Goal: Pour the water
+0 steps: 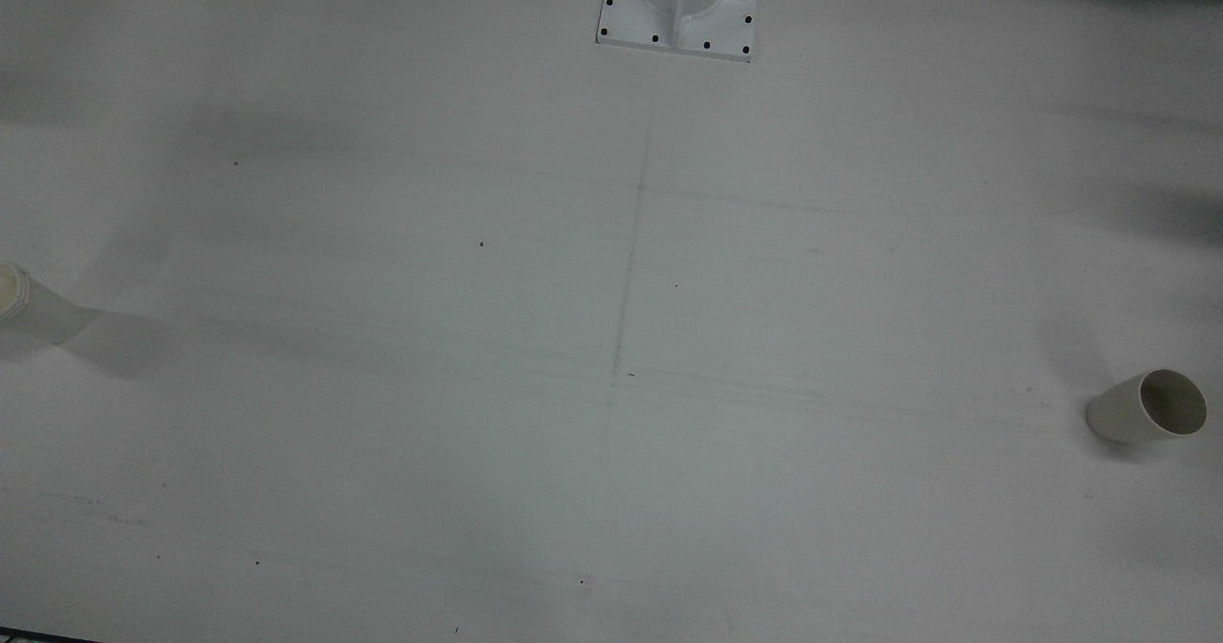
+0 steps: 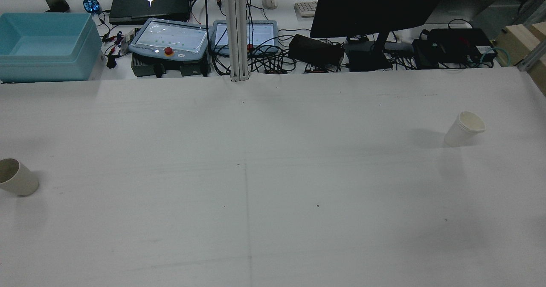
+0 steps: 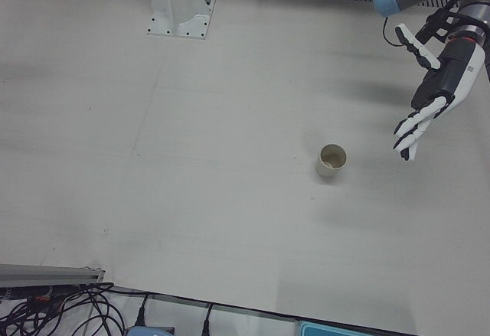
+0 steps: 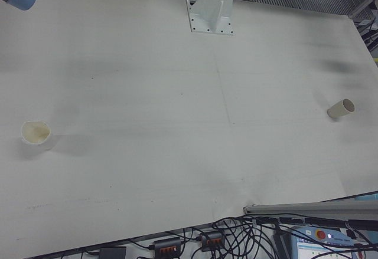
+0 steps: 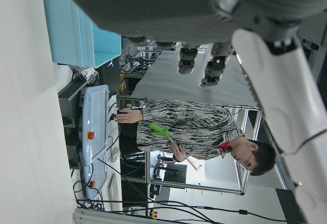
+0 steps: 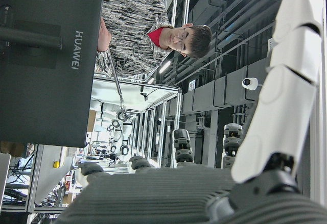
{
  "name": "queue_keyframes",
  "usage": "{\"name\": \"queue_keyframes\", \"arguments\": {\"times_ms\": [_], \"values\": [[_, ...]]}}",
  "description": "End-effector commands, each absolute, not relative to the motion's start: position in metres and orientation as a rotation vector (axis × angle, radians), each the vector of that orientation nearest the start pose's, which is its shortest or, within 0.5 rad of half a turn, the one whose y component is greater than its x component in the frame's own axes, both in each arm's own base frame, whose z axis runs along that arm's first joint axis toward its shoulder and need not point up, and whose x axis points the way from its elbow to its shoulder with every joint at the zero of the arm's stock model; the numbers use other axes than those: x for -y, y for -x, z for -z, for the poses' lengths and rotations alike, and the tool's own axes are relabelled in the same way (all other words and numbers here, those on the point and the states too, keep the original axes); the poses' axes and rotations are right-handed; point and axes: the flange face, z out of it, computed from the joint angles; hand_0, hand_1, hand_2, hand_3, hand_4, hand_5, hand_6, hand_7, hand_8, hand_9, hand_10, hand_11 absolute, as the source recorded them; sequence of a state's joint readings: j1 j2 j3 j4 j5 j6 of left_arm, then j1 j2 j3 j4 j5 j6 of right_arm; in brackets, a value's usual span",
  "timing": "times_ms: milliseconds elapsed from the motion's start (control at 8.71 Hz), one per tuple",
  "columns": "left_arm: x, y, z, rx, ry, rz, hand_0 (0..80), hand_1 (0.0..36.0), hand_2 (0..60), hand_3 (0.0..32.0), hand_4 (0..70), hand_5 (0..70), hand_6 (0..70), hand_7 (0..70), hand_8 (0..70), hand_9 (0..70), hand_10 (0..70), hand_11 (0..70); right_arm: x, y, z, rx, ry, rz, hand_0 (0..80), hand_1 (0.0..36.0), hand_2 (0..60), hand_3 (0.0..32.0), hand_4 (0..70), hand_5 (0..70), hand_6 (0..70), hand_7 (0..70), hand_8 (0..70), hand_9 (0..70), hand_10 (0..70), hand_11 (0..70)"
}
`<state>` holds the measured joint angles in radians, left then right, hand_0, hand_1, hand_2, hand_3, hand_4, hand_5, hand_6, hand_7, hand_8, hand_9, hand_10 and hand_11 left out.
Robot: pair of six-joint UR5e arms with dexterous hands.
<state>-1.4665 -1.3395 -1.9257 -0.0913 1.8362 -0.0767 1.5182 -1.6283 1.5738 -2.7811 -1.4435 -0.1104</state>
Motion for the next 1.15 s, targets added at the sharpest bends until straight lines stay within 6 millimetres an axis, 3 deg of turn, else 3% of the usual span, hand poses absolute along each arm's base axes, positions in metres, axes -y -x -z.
{"name": "queue_keyframes", "arguments": {"times_ms": [0, 115, 230, 344, 459, 574, 689, 803, 918, 1033], "values": [[0.416, 0.064, -0.608, -2.237, 0.447, 1.816, 51.0, 4.4, 0.0, 0.0, 29.2, 0.0, 6.7, 12.8, 0.3, 1.1, 0.0, 0.7, 0.498, -0.12, -0.673, -2.52, 0.191, 1.855, 51.1, 17.2, 9.0, 26.8, 14.2, 4.5, 6.4, 19.9, 0.2, 2.5, 0.0, 0.0], [0.417, 0.063, -0.612, -2.238, 0.445, 1.814, 51.2, 4.4, 0.0, 0.0, 29.0, 0.0, 6.7, 12.9, 0.3, 1.1, 0.0, 0.7, 0.498, -0.12, -0.674, -2.521, 0.194, 1.859, 50.9, 17.0, 8.8, 26.2, 14.6, 4.5, 6.4, 19.7, 0.2, 2.5, 0.0, 0.0], [0.42, 0.063, -0.642, -2.258, 0.416, 1.786, 51.0, 4.2, 0.0, 0.0, 28.9, 0.0, 6.6, 12.8, 0.3, 1.1, 0.0, 0.8, 0.494, -0.11, -0.684, -2.529, 0.217, 1.907, 51.1, 17.1, 8.2, 26.6, 13.9, 4.5, 6.0, 19.3, 0.2, 2.4, 0.0, 0.0], [0.415, 0.066, -0.68, -2.283, 0.334, 1.746, 50.7, 3.9, 0.0, 1.4, 28.2, 0.0, 6.4, 12.6, 0.2, 1.1, 0.0, 0.8, 0.49, -0.104, -0.707, -2.511, 0.216, 1.965, 51.4, 17.5, 8.5, 24.8, 12.1, 4.7, 5.8, 18.4, 0.1, 2.2, 0.0, 0.0], [0.412, 0.07, -0.699, -2.305, 0.23, 1.722, 51.7, 5.1, 0.0, 5.4, 24.8, 0.0, 5.3, 10.7, 0.0, 0.7, 0.3, 1.6, 0.488, -0.106, -0.716, -2.495, 0.203, 1.968, 51.5, 18.1, 8.9, 22.8, 8.9, 5.0, 5.6, 17.3, 0.1, 2.0, 0.0, 0.0], [0.41, 0.069, -0.716, -2.276, 0.101, 1.665, 54.8, 8.6, 0.0, 5.4, 23.5, 0.0, 5.4, 10.5, 0.0, 0.7, 1.1, 3.2, 0.476, -0.105, -0.725, -2.481, 0.197, 1.997, 52.6, 19.7, 7.2, 17.6, 1.3, 5.5, 3.5, 11.7, 0.0, 0.9, 0.0, 0.0], [0.4, 0.071, -0.756, -2.232, 0.006, 1.639, 54.5, 9.0, 0.0, 3.2, 23.0, 0.0, 5.3, 10.1, 0.0, 0.6, 1.1, 3.4, 0.477, -0.097, -0.725, -2.496, 0.191, 2.013, 53.3, 20.4, 6.7, 16.0, 0.4, 5.7, 2.9, 10.2, 0.0, 0.6, 0.0, 0.0], [0.388, 0.066, -0.805, -2.175, -0.033, 1.627, 58.0, 13.1, 0.0, 0.2, 21.7, 0.0, 5.1, 9.0, 0.0, 0.4, 1.1, 3.7, 0.481, -0.079, -0.723, -2.522, 0.15, 2.02, 54.1, 21.2, 6.0, 14.6, 0.0, 5.9, 1.3, 6.5, 0.0, 0.0, 0.0, 0.0], [0.391, 0.063, -0.829, -2.144, -0.076, 1.607, 77.3, 23.2, 0.0, 0.0, 21.8, 0.0, 5.6, 8.5, 0.1, 0.3, 2.4, 6.6, 0.483, -0.066, -0.723, -2.54, 0.134, 2.031, 55.2, 22.2, 6.2, 15.0, 0.0, 6.1, 1.0, 5.9, 0.0, 0.0, 0.0, 0.0], [0.393, 0.054, -0.836, -2.11, -0.098, 1.576, 80.0, 29.9, 0.0, 0.0, 22.0, 0.0, 6.2, 8.8, 0.2, 0.3, 3.7, 9.2, 0.484, -0.058, -0.722, -2.553, 0.122, 2.036, 57.2, 24.3, 8.0, 15.8, 0.0, 6.7, 1.2, 6.5, 0.0, 0.0, 0.0, 0.0]]}}
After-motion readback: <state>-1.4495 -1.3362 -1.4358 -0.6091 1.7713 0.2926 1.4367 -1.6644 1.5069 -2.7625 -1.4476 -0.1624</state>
